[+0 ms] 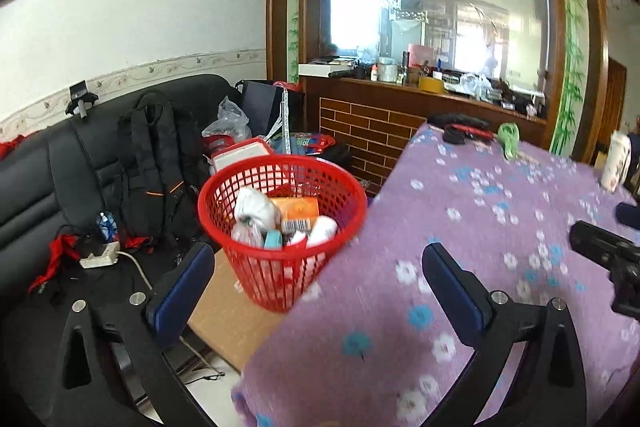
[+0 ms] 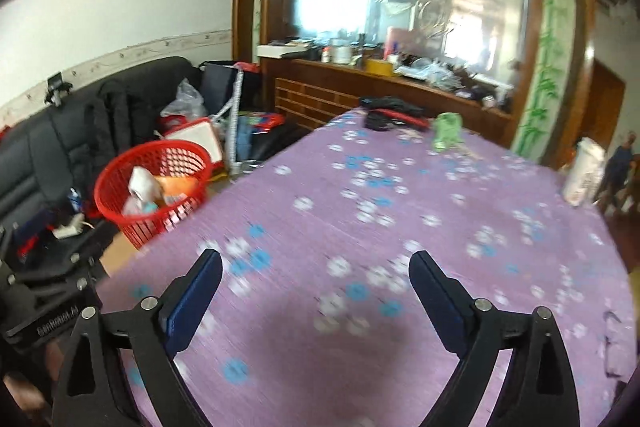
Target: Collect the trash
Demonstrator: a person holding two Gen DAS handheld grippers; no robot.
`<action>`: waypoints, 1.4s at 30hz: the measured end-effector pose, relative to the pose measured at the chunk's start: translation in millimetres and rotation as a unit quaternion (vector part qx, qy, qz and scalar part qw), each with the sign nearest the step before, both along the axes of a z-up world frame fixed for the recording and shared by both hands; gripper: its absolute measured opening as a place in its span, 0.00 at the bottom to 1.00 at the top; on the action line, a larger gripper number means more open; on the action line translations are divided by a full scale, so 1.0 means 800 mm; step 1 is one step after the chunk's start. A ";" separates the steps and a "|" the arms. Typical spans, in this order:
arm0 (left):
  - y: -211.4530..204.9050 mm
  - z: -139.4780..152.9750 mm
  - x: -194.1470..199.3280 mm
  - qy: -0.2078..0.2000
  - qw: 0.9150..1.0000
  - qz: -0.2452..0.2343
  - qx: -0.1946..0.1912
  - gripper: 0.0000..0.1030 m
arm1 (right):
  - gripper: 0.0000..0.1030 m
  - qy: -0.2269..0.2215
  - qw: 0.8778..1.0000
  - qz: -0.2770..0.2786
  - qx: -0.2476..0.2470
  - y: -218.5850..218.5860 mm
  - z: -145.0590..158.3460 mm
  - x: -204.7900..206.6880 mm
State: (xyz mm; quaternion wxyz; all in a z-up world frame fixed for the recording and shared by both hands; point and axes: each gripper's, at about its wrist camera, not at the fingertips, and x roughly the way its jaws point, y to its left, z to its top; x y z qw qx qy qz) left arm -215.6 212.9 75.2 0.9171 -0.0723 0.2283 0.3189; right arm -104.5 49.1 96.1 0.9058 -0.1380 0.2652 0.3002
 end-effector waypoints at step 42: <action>-0.074 -0.022 -0.016 0.064 0.996 0.006 0.056 1.00 | 0.99 -0.024 0.998 -0.050 -0.025 -0.062 -0.017 -0.070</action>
